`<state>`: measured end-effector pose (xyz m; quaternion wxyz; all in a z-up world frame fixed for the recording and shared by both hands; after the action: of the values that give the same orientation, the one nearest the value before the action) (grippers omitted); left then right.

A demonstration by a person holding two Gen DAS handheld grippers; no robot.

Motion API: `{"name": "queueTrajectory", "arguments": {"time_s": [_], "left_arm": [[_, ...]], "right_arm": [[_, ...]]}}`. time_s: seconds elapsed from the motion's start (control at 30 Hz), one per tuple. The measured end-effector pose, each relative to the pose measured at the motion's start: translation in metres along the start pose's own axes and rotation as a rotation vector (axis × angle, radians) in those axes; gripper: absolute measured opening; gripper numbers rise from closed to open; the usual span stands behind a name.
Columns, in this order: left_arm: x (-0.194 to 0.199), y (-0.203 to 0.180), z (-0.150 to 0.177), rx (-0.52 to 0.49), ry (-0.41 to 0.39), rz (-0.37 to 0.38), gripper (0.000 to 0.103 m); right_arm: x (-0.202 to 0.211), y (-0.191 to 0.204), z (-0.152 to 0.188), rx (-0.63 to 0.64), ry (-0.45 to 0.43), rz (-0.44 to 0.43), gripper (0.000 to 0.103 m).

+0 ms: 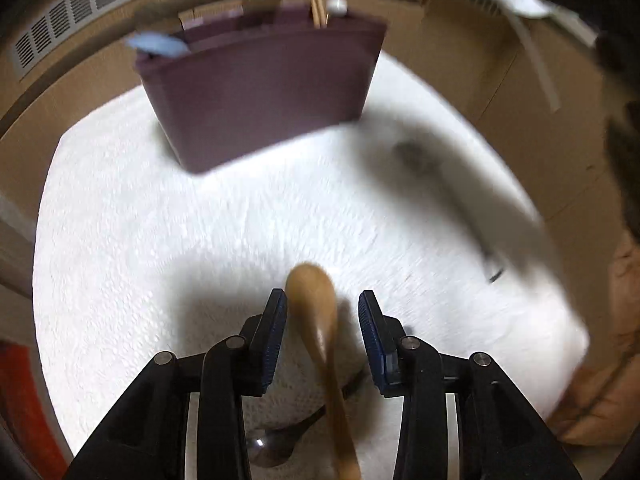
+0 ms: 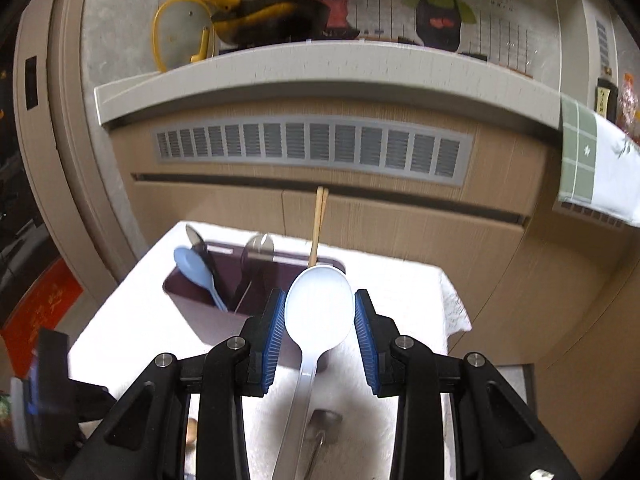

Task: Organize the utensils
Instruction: 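Carry the wooden spoon and white ladle over the caddy and insert them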

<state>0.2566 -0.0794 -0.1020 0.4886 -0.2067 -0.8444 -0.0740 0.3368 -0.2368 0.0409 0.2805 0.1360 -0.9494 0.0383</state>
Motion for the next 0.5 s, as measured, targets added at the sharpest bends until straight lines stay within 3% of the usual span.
{"name": "queueTrajectory", "arguments": {"time_s": [0.1, 0.17, 0.23, 0.4, 0.5], "left_arm": [[-0.014, -0.004, 0.007, -0.002, 0.029, -0.029, 0.037], [-0.012, -0.006, 0.008, -0.011, 0.002, -0.052, 0.031], [-0.009, -0.004, 0.008, 0.008, -0.013, -0.043, 0.031], [0.016, -0.001, 0.002, 0.03, -0.114, -0.035, 0.031], [0.04, 0.004, -0.009, 0.063, -0.224, -0.015, 0.031]], "right_arm": [[0.002, 0.001, 0.007, 0.013, 0.004, 0.007, 0.032], [0.005, 0.002, 0.01, 0.019, 0.002, 0.012, 0.032], [0.009, 0.001, 0.012, 0.016, -0.005, 0.013, 0.032], [0.013, 0.002, 0.014, 0.019, -0.016, 0.016, 0.032], [0.01, 0.004, 0.018, 0.017, -0.006, 0.014, 0.032]]}}
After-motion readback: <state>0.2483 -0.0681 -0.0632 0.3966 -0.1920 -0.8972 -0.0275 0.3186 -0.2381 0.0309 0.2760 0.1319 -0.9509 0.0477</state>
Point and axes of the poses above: each gripper's, at about its wrist camera, not at the fingertips, and x roughly against the way its jaws point, y to its left, z to its underside, the point moved 4 cm from there along -x, roughly the way its jaws point, and after that the axes turned 5 degrees about -y, right-handed, at the moved point
